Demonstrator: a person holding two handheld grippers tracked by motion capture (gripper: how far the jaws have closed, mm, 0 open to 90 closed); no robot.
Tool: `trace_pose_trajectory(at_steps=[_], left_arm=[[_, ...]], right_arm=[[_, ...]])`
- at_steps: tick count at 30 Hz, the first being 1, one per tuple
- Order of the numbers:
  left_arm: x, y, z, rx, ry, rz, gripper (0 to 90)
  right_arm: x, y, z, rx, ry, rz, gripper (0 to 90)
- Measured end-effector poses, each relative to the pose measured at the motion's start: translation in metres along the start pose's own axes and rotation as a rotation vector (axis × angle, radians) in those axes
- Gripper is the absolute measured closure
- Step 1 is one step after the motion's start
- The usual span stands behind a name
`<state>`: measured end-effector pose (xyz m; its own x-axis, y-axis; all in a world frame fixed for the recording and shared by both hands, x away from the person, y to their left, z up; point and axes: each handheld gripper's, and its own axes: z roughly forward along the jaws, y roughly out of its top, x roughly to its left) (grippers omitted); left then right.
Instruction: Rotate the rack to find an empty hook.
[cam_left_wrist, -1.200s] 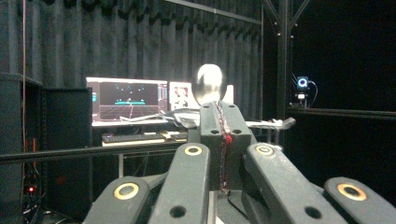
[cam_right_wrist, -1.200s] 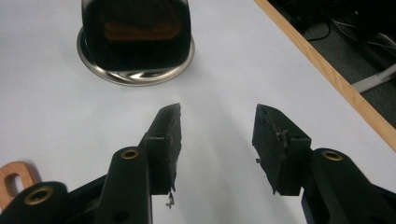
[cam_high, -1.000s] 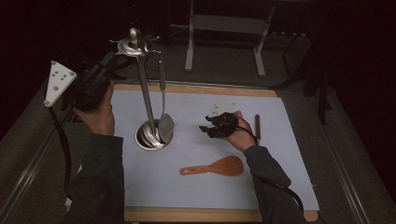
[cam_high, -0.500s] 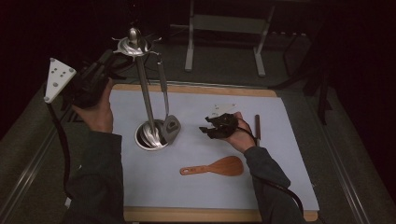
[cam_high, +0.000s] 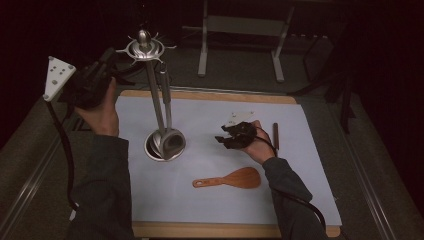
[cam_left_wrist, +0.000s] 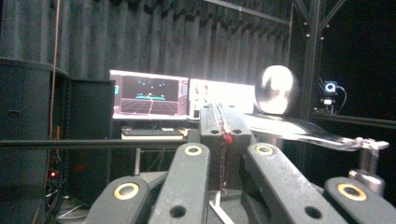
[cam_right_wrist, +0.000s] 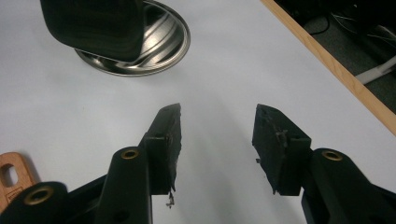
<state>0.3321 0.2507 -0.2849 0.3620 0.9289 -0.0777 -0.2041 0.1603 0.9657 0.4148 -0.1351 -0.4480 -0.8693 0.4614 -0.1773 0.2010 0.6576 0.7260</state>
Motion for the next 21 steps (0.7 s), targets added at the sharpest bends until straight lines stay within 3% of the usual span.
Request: trace_pose_trajectory(at_steps=[7, 11, 16, 21], left_arm=[[0.0113, 0.0006, 0.0085, 0.033, 0.038, -0.019, 90.0], [0.0111, 0.0000, 0.0106, 0.040, 0.044, -0.007, 90.0], [0.0089, 0.0016, 0.0057, 0.016, 0.029, -0.007, 90.0], [0.0047, 0.0029, 0.0039, 0.004, 0.005, 0.021, 90.0]], right_arm=[[-0.0005, -0.0018, 0.0014, 0.004, 0.001, 0.003, 51.5], [-0.0006, -0.0032, 0.0019, 0.006, 0.003, 0.008, 51.6], [-0.0018, -0.0061, 0.0012, 0.009, 0.000, 0.010, 51.6], [-0.0031, -0.0089, 0.0007, 0.011, -0.003, 0.014, 51.6]])
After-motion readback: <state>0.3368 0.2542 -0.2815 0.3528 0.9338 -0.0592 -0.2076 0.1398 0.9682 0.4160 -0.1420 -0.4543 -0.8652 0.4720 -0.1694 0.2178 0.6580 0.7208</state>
